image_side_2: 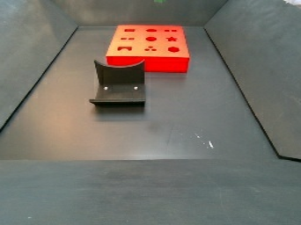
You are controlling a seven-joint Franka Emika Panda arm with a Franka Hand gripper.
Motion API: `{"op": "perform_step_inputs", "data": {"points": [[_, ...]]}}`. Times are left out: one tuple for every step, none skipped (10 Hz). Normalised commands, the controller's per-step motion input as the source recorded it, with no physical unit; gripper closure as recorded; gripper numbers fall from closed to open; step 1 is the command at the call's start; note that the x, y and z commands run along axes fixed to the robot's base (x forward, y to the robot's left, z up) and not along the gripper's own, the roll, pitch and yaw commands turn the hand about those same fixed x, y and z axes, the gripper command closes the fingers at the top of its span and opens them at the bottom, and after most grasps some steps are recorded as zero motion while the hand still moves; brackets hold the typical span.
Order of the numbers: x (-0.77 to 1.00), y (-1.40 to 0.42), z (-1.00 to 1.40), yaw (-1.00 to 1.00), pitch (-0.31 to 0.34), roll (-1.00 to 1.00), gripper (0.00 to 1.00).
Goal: Insert the star object.
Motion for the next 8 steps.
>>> {"op": "perform_step_inputs", "data": {"points": [[0.10, 0.08, -0.25, 0.20, 0.000, 0.07, 1.00], [0.11, 0.17, -0.37, 0.62, 0.000, 0.18, 1.00], [0.00, 0.14, -0.32, 0.80, 0.010, 0.24, 1.00], [0.00, 0.01, -0.30, 0.89, 0.057, 0.28, 1.00], [0.00, 0.01, -0.30, 0.89, 0.057, 0.29, 1.00], [0.00, 0.01, -0.30, 0.89, 0.057, 0.29, 1.00], [0.00, 0.01, -0.29, 0.89, 0.061, 0.29, 1.00], [0.00, 0.07, -0.28, 0.83, 0.090, 0.26, 1.00]]}}
